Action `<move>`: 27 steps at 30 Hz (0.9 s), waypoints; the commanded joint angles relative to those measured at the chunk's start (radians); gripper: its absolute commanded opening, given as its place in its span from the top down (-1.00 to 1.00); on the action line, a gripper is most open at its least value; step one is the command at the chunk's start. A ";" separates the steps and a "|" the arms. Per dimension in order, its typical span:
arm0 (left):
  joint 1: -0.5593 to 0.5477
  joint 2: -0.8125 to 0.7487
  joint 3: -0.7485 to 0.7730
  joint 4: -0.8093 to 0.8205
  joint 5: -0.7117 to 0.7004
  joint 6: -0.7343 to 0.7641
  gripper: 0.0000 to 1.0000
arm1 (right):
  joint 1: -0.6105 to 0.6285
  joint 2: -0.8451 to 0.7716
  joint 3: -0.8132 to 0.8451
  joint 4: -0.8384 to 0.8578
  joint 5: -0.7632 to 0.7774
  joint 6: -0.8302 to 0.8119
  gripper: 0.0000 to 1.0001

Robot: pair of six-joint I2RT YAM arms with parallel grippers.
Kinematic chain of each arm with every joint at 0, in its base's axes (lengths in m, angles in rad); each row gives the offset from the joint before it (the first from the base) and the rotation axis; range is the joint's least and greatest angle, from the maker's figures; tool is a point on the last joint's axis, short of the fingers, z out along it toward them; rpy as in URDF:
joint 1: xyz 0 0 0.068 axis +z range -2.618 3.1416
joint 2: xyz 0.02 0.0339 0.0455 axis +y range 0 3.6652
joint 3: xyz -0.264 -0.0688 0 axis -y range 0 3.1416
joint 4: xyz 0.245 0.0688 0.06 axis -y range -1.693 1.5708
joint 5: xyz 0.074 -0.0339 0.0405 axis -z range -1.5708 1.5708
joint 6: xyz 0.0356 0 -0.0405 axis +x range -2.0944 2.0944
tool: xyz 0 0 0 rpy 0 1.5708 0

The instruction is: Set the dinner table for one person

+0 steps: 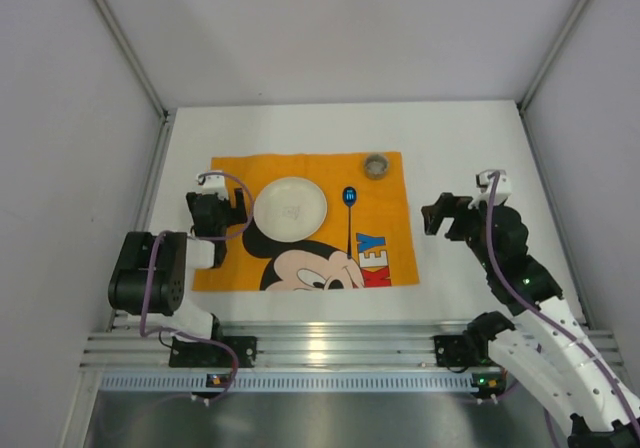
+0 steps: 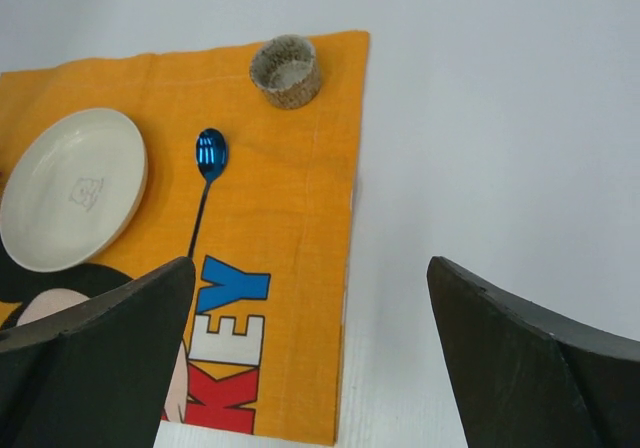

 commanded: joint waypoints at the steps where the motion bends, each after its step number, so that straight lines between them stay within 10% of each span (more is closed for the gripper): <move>1: 0.067 -0.031 -0.121 0.382 0.183 -0.047 -0.96 | 0.012 -0.022 0.033 -0.071 0.023 -0.072 -1.00; 3: 0.067 0.005 -0.195 0.617 0.197 -0.033 -0.97 | 0.012 -0.051 0.011 -0.046 0.040 -0.069 -1.00; 5: 0.067 -0.022 -0.136 0.387 0.182 -0.044 -0.96 | 0.014 -0.066 -0.026 -0.014 0.039 -0.075 -0.99; 18: 0.066 0.001 -0.132 0.437 0.168 -0.030 -0.97 | 0.003 0.202 -0.255 0.478 0.419 -0.312 -1.00; 27: 0.066 -0.001 -0.132 0.437 0.168 -0.030 -0.97 | -0.277 0.599 -0.381 1.212 0.030 -0.362 -0.99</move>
